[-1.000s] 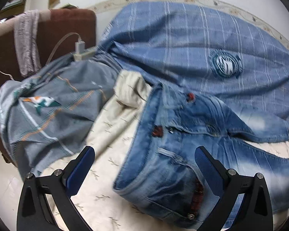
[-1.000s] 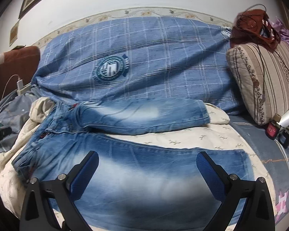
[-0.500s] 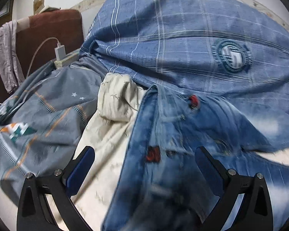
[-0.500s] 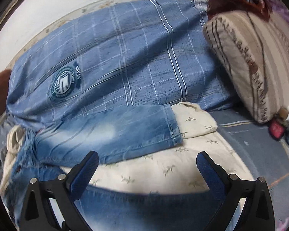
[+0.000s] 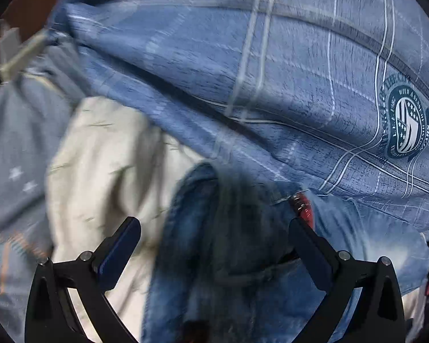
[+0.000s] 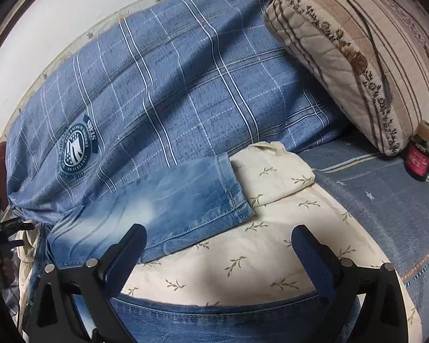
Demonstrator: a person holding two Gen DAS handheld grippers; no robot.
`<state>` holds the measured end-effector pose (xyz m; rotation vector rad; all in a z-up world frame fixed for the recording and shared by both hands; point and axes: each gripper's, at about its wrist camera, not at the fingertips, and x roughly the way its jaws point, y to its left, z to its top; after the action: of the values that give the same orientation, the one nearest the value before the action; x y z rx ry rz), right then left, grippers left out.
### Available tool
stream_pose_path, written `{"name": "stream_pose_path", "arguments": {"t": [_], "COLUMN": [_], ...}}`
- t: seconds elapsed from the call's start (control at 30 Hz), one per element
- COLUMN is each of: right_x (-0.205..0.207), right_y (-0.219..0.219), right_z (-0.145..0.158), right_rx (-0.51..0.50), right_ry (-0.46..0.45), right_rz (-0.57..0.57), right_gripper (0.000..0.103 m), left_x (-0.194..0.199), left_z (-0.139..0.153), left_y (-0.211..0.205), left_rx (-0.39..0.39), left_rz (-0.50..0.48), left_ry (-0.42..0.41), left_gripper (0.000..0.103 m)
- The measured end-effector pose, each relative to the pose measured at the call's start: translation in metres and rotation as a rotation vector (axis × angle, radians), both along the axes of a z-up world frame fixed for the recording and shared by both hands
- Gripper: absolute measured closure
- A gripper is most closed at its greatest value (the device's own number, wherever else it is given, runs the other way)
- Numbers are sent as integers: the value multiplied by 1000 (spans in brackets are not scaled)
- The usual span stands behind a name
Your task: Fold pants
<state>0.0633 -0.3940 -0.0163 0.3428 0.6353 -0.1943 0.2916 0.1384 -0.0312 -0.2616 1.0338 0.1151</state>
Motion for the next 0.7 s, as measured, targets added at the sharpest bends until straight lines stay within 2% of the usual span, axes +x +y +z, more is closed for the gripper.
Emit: {"name": "stream_pose_path", "arguments": {"t": [0.13, 0.17, 0.2, 0.23, 0.27, 0.33, 0.37, 0.43, 0.6, 0.7], "right_x": [0, 0, 0, -1, -1, -1, -2, -2, 0, 5], "right_y": [1, 1, 1, 0, -1, -3, -5, -8, -14, -23], "right_z": [1, 1, 1, 1, 1, 1, 0, -1, -1, 4], "right_rx": [-9, -12, -13, -11, -10, -7, -2, 5, 30, 61], "right_ry": [-4, -4, -5, -6, -7, -7, -6, -7, -6, -23], "right_rz": [8, 8, 7, 5, 2, -7, -13, -22, -29, -11], "right_gripper": [1, 1, 1, 1, 1, 1, 1, 1, 1, 1], "left_x": [21, 24, 26, 29, 31, 36, 36, 37, 23, -8], "left_z": [-20, -24, -28, -33, -36, -39, -40, -39, -21, 7], "left_y": [-6, -5, -5, -5, -6, -10, -10, -11, -13, -20], "left_rx": [-21, -40, -84, -153, -186, -175, -181, -208, -236, -212], "left_rz": [6, 10, 9, -3, -7, -4, -8, -23, -57, -115], "left_ry": [66, 73, 75, 75, 79, 89, 86, 69, -19, -122], "left_gripper": [6, 19, 39, 47, 50, 54, 64, 74, 83, 85]}}
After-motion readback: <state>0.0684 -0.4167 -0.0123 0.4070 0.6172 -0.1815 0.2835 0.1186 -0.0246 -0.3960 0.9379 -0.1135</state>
